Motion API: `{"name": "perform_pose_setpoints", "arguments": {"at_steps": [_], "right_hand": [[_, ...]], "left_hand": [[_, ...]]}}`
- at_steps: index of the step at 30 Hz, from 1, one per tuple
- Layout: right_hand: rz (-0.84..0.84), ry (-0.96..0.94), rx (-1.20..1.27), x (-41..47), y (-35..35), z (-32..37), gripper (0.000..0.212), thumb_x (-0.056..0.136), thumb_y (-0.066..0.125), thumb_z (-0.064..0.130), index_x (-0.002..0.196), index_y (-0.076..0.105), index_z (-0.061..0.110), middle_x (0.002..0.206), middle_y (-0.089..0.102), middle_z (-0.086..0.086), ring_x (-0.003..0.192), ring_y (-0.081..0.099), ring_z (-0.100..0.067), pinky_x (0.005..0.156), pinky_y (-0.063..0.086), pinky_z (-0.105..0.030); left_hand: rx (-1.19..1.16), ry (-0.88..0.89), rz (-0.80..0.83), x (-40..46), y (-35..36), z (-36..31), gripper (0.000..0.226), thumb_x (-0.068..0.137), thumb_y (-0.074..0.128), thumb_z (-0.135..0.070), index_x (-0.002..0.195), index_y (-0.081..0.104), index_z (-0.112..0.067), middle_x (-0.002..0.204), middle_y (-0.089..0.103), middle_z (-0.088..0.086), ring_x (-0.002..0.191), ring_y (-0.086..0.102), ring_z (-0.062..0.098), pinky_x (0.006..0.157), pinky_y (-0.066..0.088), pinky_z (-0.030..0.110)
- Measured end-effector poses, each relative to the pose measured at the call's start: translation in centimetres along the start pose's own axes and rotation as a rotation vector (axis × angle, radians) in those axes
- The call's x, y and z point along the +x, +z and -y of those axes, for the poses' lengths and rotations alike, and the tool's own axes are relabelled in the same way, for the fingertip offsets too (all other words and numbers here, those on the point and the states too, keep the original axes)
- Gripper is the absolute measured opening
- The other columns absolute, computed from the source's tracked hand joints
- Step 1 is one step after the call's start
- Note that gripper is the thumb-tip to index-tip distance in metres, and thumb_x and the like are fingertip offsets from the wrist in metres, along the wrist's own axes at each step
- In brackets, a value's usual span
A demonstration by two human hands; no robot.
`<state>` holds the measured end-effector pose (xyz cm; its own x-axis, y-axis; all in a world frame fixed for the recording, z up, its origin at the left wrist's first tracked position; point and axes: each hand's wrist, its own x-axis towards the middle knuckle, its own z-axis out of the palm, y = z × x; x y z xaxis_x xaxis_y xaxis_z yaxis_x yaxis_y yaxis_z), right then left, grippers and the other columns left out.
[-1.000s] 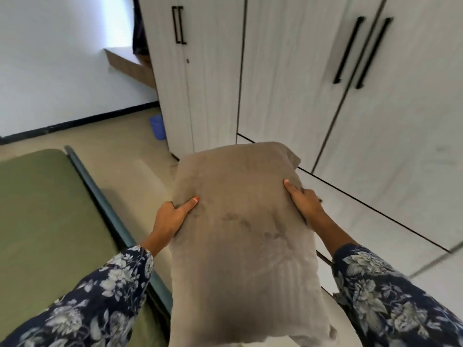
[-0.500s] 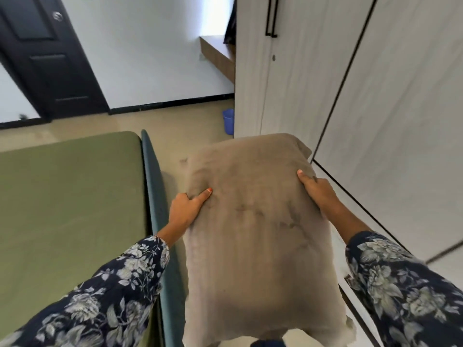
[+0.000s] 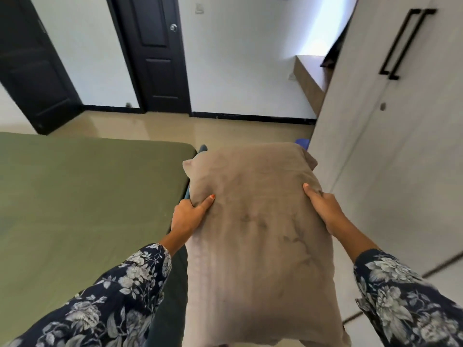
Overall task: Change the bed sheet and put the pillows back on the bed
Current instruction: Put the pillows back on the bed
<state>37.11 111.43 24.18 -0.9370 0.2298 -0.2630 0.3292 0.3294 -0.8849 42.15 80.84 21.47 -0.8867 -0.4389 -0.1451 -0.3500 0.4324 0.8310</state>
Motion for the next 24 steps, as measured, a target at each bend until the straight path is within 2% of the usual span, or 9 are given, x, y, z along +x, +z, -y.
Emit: {"name": "perform_pose_setpoints", "arguments": {"at_steps": [5, 16, 19, 22, 24], "right_hand": [[0.022, -0.029, 0.000, 10.2, 4.6, 5.2, 0.074, 0.086, 0.052, 0.063, 0.131, 0.053, 0.004, 0.130, 0.057, -0.016, 0.114, 0.055, -0.034, 0.099, 0.044, -0.041], [0.000, -0.063, 0.036, 31.3, 9.0, 14.8, 0.074, 0.086, 0.050, 0.063, 0.130, 0.054, 0.004, 0.126, 0.058, -0.015, 0.112, 0.055, -0.033, 0.099, 0.044, -0.042], [-0.009, -0.054, 0.043, 38.2, 9.6, 16.3, 0.071, 0.086, 0.052, 0.063, 0.124, 0.058, 0.003, 0.119, 0.061, -0.015, 0.107, 0.057, -0.032, 0.095, 0.046, -0.043], [-0.002, -0.043, 0.050, 45.8, 9.9, 18.2, 0.068, 0.085, 0.054, 0.063, 0.115, 0.061, 0.002, 0.110, 0.063, -0.014, 0.099, 0.059, -0.031, 0.086, 0.048, -0.039], [0.018, -0.048, 0.036, 51.4, 10.1, 20.3, 0.062, 0.085, 0.056, 0.061, 0.107, 0.063, 0.003, 0.102, 0.064, -0.012, 0.094, 0.060, -0.030, 0.084, 0.049, -0.039]], "left_hand": [[0.058, 0.021, -0.083, 10.5, 0.4, -2.4, 0.058, 0.084, 0.060, -0.061, 0.078, 0.053, -0.004, 0.097, 0.063, 0.019, 0.094, 0.060, 0.036, 0.072, 0.044, 0.036], [0.070, 0.085, -0.096, 32.6, 4.3, -11.9, 0.059, 0.083, 0.060, -0.060, 0.064, 0.049, -0.006, 0.078, 0.061, 0.016, 0.079, 0.061, 0.035, 0.065, 0.046, 0.036], [0.073, 0.111, -0.105, 38.6, 6.9, -14.3, 0.057, 0.084, 0.061, -0.059, 0.063, 0.048, -0.007, 0.077, 0.060, 0.014, 0.078, 0.059, 0.034, 0.069, 0.050, 0.039], [0.073, 0.125, -0.108, 44.5, 9.9, -17.4, 0.057, 0.086, 0.061, -0.056, 0.058, 0.044, -0.009, 0.063, 0.053, 0.007, 0.069, 0.056, 0.032, 0.059, 0.041, 0.034], [0.069, 0.112, -0.116, 49.1, 11.8, -19.3, 0.057, 0.086, 0.061, -0.056, 0.057, 0.044, -0.009, 0.061, 0.051, 0.007, 0.069, 0.057, 0.033, 0.057, 0.038, 0.033]]}}
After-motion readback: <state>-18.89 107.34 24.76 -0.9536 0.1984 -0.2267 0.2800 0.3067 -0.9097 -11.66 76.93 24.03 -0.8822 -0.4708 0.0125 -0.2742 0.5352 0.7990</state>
